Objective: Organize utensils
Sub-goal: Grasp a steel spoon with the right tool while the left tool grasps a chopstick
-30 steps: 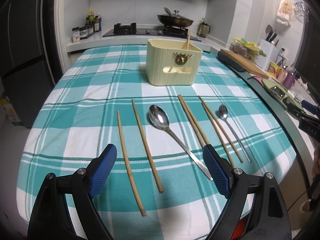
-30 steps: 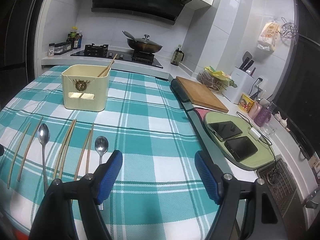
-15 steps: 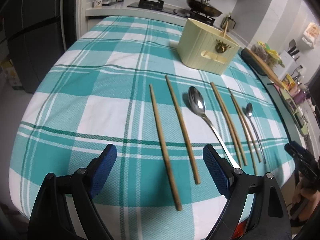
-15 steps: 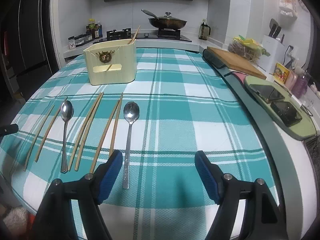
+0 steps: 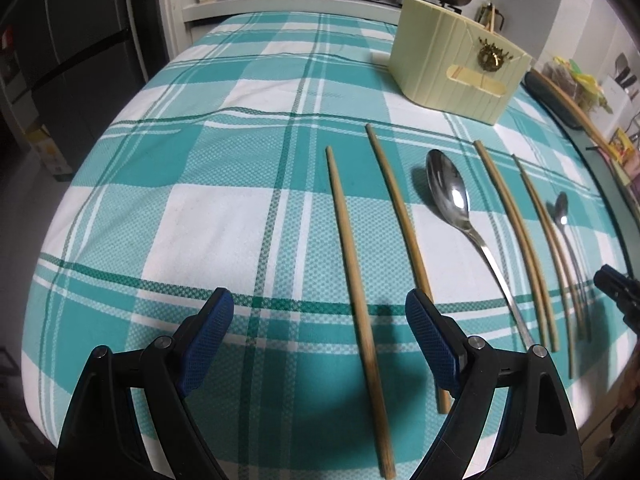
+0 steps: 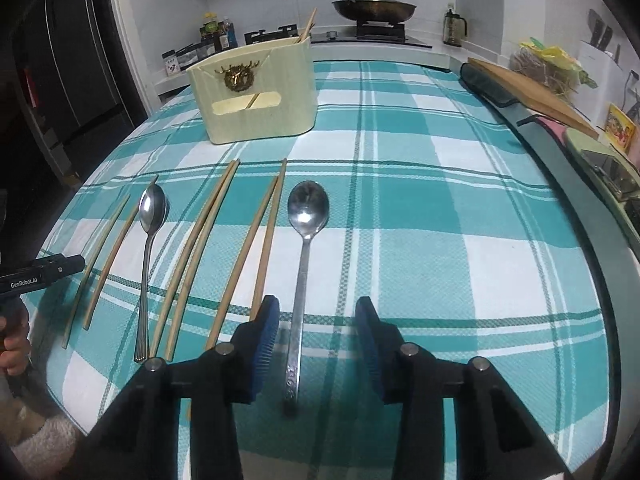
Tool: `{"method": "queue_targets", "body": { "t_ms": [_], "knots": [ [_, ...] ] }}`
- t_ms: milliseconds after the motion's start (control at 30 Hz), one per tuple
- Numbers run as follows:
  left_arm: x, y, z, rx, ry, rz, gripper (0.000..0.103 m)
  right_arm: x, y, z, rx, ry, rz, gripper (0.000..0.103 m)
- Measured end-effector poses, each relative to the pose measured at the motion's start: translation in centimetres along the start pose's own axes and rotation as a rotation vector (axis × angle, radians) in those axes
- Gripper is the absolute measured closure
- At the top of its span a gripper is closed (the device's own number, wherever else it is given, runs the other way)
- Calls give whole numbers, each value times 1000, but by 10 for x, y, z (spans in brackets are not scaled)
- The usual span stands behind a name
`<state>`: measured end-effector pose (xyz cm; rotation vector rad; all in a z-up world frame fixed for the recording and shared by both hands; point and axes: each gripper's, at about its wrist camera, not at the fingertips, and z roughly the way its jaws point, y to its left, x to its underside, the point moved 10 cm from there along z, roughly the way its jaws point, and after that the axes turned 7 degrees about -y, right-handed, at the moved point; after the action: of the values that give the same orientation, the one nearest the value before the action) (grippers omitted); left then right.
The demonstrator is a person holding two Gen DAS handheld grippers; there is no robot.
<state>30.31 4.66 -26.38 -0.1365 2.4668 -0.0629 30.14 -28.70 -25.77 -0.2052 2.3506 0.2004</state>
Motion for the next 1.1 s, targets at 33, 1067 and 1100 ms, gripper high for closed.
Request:
{"method": "queue_targets", "body": {
  "t_ms": [33, 1067, 1100],
  "knots": [
    [0, 0, 3, -18, -1, 11, 14, 0, 3, 9, -11, 19, -6, 65],
    [-26, 14, 38, 46, 151, 141, 38, -15, -10, 51, 6, 80, -148, 43],
    [-29, 12, 40, 48, 154, 144, 41, -18, -9, 54, 7, 75, -153, 42]
  ]
}}
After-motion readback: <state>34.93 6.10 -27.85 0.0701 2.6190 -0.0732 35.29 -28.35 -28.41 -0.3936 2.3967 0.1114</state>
